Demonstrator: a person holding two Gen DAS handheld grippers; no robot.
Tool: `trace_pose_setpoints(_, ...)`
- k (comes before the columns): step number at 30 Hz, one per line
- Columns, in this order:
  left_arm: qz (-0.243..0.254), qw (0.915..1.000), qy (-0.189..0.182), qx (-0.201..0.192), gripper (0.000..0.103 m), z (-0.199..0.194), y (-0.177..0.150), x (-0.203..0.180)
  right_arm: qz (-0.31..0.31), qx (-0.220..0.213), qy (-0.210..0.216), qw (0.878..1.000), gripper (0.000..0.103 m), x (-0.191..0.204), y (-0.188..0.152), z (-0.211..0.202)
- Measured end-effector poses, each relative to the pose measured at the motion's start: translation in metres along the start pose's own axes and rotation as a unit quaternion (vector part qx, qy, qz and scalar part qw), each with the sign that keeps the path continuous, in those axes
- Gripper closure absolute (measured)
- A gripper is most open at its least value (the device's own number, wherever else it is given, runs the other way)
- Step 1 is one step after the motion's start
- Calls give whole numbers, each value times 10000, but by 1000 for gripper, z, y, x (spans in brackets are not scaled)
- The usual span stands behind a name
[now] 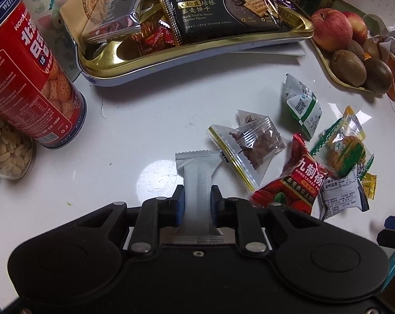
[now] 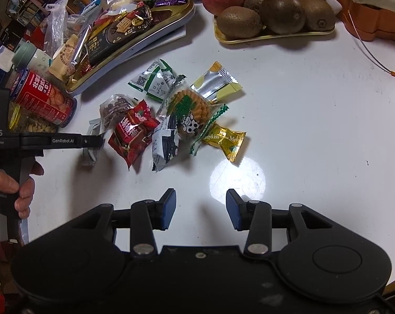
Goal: Organize snacks
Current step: 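Grasp the white snack bar with the left gripper while the right grasps the white-blue packet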
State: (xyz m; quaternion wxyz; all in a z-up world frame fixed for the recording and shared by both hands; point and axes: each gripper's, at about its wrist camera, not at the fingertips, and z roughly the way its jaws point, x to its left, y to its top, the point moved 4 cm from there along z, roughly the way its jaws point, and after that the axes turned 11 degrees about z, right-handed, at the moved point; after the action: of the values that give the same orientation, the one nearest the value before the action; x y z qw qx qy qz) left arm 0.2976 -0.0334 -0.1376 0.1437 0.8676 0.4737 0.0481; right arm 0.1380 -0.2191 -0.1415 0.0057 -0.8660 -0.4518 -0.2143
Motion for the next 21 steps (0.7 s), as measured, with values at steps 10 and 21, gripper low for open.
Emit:
trace_pose_setpoints(10, -276, 9996, -34, 45, 78, -3, -4, 6, 578, 122, 70, 9982, 51, 23, 29, 28)
trace_pose_setpoints(21, -486, 9988, -46, 18, 78, -5, -7, 14, 325, 98, -10, 9994, 52, 49, 31, 55)
